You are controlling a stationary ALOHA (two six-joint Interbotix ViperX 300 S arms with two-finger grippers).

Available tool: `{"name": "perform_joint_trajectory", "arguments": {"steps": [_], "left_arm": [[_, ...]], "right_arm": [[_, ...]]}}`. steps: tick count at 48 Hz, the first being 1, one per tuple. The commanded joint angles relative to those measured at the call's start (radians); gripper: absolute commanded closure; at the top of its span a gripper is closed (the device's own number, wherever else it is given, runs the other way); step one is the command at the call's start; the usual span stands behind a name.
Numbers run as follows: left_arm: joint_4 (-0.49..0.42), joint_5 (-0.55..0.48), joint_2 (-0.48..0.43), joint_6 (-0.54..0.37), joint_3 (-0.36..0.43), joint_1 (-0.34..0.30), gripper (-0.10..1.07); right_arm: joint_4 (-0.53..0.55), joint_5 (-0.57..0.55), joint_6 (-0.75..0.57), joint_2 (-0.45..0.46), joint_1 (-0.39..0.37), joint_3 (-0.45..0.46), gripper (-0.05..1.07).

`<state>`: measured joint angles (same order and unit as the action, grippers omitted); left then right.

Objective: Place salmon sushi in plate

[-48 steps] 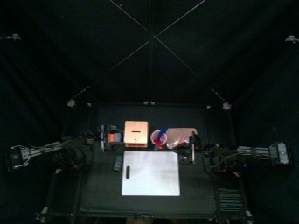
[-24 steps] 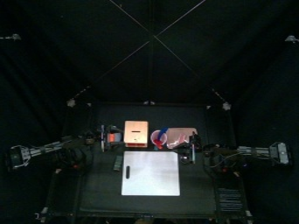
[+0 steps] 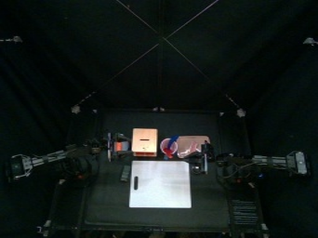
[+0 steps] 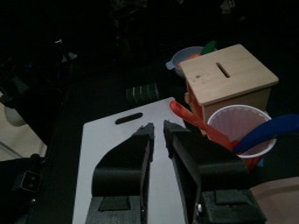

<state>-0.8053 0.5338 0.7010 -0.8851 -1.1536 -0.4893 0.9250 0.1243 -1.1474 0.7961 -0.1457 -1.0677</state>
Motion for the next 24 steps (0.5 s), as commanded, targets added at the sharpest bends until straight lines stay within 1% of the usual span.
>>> {"name": "perform_joint_trajectory", "arguments": {"steps": [1, 13, 24], "left_arm": [[0.003, 0.006, -0.002, 0.002, 0.021, 0.003, -0.05], [0.002, 0.009, -0.005, 0.002, 0.008, 0.018, -0.05], [0.003, 0.009, -0.005, 0.002, -0.006, 0.020, -0.05]], "right_arm": [[-0.002, 0.006, 0.002, 0.000, -0.002, 0.014, 0.43], [0.000, 0.009, 0.002, 0.000, -0.002, 0.020, 0.43], [-0.005, 0.018, 0.002, -0.002, 0.000, 0.020, 0.43]]}}
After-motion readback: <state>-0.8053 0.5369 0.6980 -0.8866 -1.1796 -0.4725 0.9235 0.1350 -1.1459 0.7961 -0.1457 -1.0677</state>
